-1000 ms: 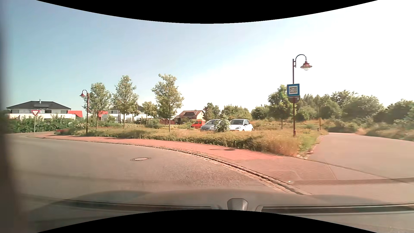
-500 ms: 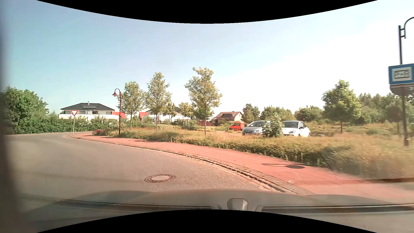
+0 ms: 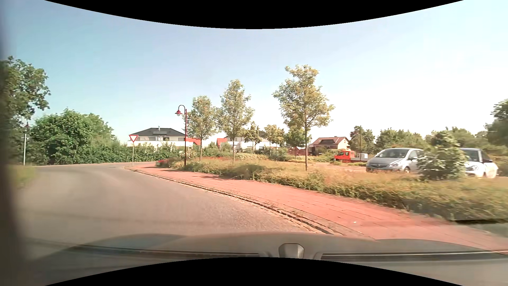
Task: Follow the waypoints while adhering to traffic rules and regulations
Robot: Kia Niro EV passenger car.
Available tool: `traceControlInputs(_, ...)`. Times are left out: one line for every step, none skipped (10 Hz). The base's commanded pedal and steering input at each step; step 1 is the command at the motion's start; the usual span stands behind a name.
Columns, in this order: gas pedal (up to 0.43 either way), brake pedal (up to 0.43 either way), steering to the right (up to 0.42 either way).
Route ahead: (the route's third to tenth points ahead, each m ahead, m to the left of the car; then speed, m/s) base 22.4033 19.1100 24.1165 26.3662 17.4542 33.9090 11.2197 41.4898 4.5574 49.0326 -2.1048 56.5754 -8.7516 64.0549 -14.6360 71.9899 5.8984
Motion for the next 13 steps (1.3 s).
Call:
traceControlInputs(0.130, 0.006, -0.302)
traceControlInputs(0.118, 0.006, -0.305)
traceControlInputs(0.110, 0.006, -0.305)
traceControlInputs(0.110, 0.006, -0.305)
traceControlInputs(0.098, 0.006, -0.305)
traceControlInputs(0.098, 0.006, -0.305)
traceControlInputs(0.098, 0.006, -0.305)
traceControlInputs(0.098, 0.006, -0.305)
traceControlInputs(0.087, 0.006, -0.304)
traceControlInputs(0.087, 0.006, -0.300)
traceControlInputs(0.087, 0.006, -0.290)
traceControlInputs(0.087, 0.006, -0.277)
traceControlInputs(0.087, 0.006, -0.254)
